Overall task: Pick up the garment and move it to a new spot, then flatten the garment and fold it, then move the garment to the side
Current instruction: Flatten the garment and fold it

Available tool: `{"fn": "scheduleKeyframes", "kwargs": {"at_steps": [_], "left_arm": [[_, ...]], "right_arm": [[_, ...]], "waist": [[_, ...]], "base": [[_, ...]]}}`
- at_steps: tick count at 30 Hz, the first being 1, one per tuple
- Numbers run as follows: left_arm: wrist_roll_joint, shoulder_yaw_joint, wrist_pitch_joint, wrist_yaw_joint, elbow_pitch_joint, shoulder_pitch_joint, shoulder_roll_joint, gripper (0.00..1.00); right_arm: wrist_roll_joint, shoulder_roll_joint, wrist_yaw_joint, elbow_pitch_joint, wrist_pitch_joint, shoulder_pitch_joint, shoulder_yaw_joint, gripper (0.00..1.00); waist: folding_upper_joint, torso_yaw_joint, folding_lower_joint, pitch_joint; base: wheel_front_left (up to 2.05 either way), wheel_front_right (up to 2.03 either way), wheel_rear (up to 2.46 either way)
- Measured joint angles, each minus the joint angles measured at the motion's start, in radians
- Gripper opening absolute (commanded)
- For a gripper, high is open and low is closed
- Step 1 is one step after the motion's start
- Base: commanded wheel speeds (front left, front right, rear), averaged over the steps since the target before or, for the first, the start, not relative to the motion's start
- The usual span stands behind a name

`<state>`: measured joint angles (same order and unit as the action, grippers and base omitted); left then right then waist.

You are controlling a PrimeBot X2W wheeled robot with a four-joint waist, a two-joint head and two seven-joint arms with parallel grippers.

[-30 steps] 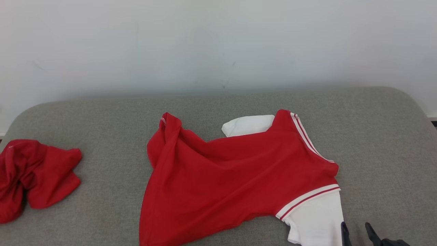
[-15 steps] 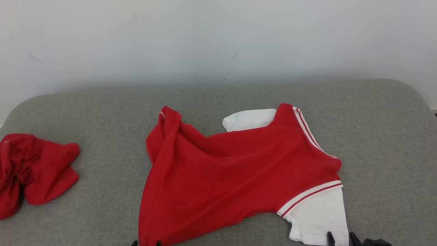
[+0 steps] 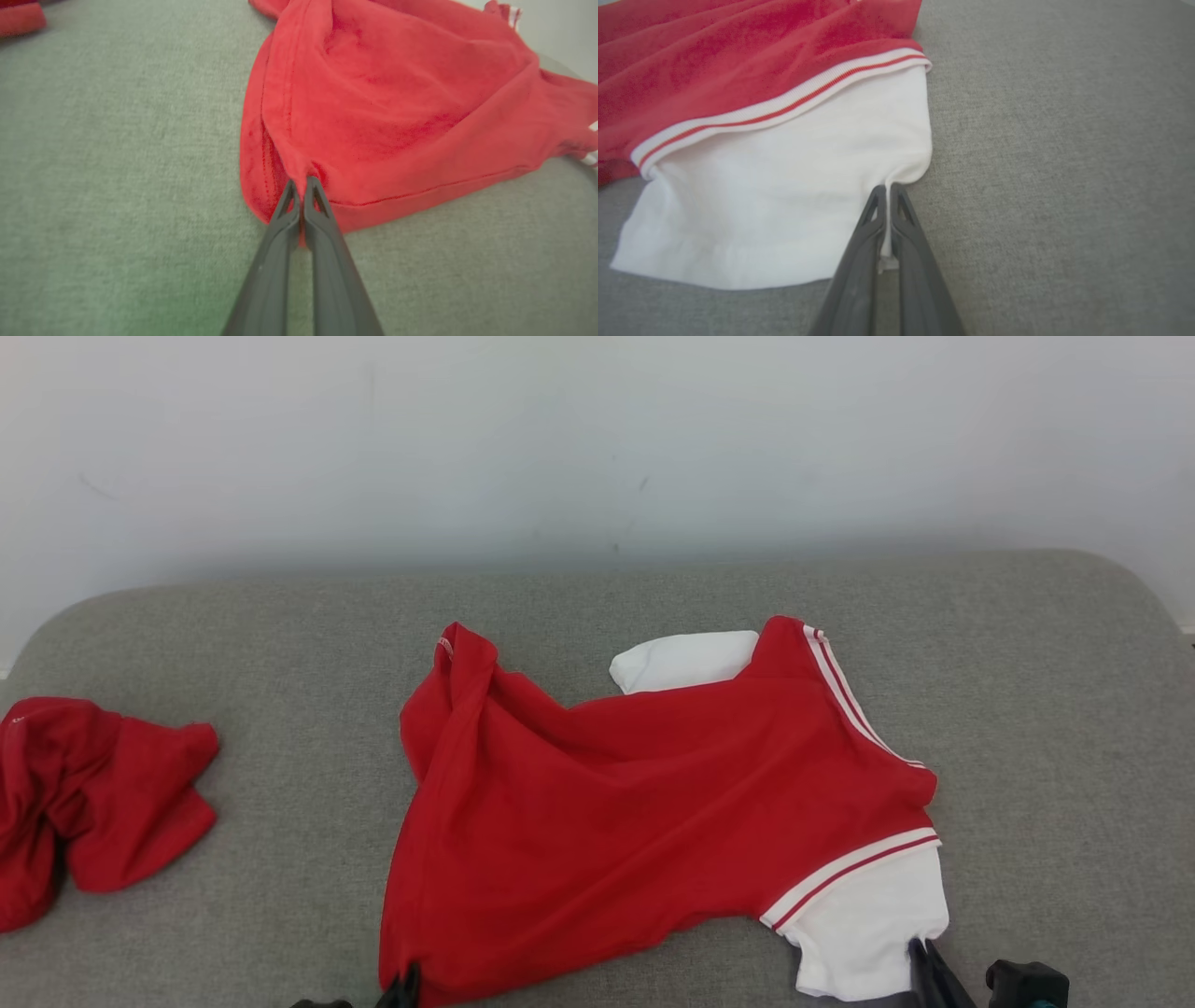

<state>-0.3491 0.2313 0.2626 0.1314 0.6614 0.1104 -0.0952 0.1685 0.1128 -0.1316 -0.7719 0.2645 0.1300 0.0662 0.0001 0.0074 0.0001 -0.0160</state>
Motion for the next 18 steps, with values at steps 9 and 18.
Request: {"fn": "scheduleKeyframes", "kwargs": {"at_steps": [9, 18], "left_arm": [[0.023, -0.054, 0.0, 0.0, -0.22, -0.008, -0.057, 0.0], [-0.043, 0.027, -0.043, 0.0, -0.326, 0.364, -0.213, 0.0]], "right_arm": [[0.104, 0.014, 0.0, 0.255, -0.001, -0.014, -0.064, 0.0], [0.229, 0.134, 0.0, 0.389, -0.058, 0.351, -0.137, 0.0]], "waist": [[0.0, -0.015, 0.0, -0.003], [0.0001, -0.041, 0.0001, -0.07]], "base": [[0.0, 0.0, 0.0], [0.0, 0.0, 0.0]]}}
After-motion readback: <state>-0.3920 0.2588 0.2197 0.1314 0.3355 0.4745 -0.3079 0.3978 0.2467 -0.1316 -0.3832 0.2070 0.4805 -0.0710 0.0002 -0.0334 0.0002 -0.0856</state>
